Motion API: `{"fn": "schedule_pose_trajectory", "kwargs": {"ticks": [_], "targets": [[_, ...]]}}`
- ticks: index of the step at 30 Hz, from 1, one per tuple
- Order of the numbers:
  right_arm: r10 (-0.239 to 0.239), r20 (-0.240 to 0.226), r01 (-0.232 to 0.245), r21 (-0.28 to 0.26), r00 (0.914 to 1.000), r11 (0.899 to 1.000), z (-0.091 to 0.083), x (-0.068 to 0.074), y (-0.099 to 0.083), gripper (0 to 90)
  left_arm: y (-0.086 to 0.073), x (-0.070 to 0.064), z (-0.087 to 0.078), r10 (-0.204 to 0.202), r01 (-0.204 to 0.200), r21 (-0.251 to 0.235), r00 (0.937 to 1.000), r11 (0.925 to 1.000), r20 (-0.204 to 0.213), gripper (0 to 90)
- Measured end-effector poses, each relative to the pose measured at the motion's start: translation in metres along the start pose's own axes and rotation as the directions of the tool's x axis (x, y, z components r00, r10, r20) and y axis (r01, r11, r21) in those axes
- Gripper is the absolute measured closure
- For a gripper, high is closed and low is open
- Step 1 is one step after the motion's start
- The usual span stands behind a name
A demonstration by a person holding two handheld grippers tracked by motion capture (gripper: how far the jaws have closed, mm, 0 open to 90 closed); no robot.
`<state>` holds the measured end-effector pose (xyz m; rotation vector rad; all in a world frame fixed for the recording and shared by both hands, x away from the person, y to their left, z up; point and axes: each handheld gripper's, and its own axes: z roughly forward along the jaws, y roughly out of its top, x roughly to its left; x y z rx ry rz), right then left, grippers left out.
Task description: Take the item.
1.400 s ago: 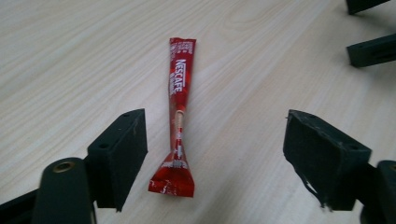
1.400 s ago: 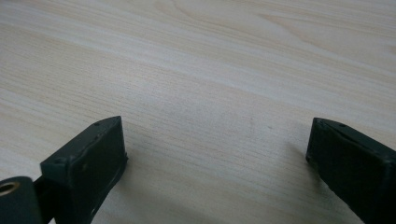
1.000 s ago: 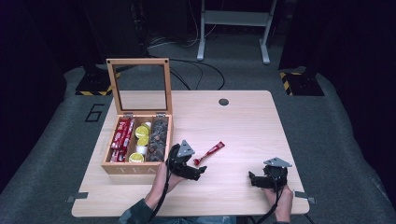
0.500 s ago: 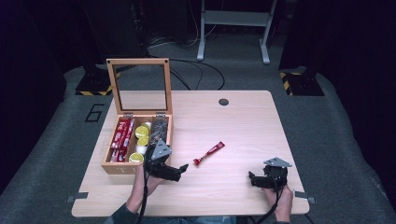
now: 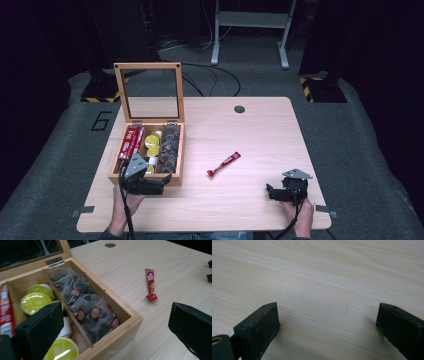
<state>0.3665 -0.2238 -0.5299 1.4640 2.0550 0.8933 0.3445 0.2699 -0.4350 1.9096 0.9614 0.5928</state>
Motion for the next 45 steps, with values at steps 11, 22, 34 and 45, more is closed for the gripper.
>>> {"fn": "schedule_pose_trajectory", "kwargs": {"ticks": [11,22,34,45], "targets": [[0.003,0.002,-0.003,0.001,1.0000,1.000,0.000,0.000,0.000,3.8,-0.030,0.030,-0.038,-0.061,0.059,-0.021,0.9915,0.9981,-0.115,0.0],[0.003,0.001,-0.003,0.001,1.0000,1.000,0.000,0.000,0.000,3.8,-0.066,0.054,-0.065,-0.127,0.121,-0.039,0.9710,0.9919,-0.203,0.0],[0.006,0.008,-0.006,-0.001,0.9999,1.000,0.000,0.000,0.000,3.8,-0.112,0.080,-0.052,-0.216,0.236,0.040,0.9343,0.9708,-0.284,0.1],[0.006,0.009,-0.006,0.000,0.9999,1.000,0.000,0.000,0.000,3.8,-0.129,0.087,-0.036,-0.199,0.242,0.111,0.9319,0.9640,-0.304,0.0]]}}
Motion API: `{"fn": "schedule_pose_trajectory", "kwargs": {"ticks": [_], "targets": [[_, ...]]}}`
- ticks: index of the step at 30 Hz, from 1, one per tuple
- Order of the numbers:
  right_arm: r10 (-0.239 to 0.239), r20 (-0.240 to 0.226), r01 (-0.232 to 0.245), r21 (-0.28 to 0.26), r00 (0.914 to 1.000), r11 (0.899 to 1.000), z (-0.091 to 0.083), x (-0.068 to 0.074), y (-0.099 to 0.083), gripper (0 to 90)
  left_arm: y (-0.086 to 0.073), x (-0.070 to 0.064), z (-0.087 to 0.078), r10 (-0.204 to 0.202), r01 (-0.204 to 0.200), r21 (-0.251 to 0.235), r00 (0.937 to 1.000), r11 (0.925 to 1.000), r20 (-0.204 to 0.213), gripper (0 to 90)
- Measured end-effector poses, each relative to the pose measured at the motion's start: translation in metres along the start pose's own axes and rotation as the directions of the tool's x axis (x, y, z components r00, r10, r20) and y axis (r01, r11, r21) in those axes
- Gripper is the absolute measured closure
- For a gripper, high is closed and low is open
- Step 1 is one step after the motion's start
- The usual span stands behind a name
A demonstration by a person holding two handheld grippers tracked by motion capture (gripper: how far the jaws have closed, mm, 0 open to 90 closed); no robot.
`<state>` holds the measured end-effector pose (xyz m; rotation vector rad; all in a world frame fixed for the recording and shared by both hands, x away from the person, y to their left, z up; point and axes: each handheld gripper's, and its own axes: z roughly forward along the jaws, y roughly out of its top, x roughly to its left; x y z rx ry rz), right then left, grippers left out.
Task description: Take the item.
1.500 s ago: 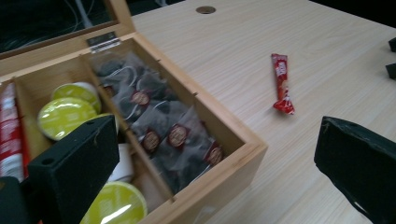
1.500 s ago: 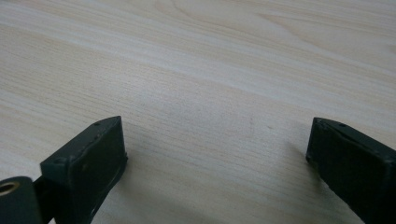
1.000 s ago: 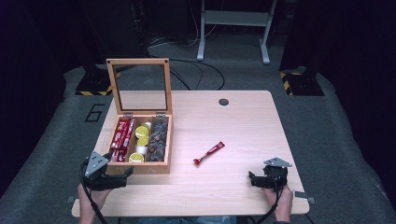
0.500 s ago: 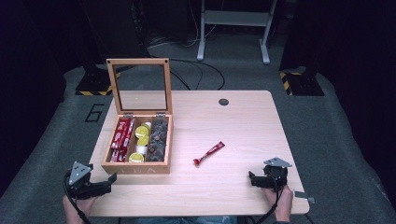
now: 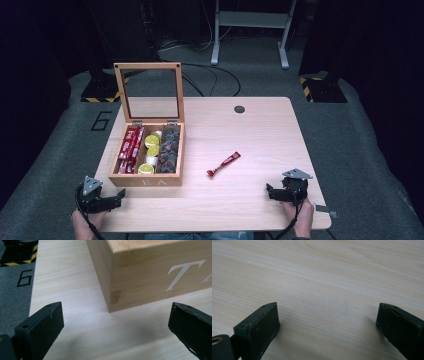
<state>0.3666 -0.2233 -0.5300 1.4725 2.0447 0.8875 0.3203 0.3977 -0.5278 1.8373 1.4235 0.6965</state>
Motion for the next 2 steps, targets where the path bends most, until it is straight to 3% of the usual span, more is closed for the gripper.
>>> {"fn": "schedule_pose_trajectory", "kwargs": {"ticks": [2], "targets": [[0.000,0.000,0.000,0.000,1.0000,1.000,0.0000,0.0000,0.0000,3.8,-0.0007,0.0009,0.0028,0.001,-0.001,0.023,1.0000,0.9997,0.003,0.0]]}}
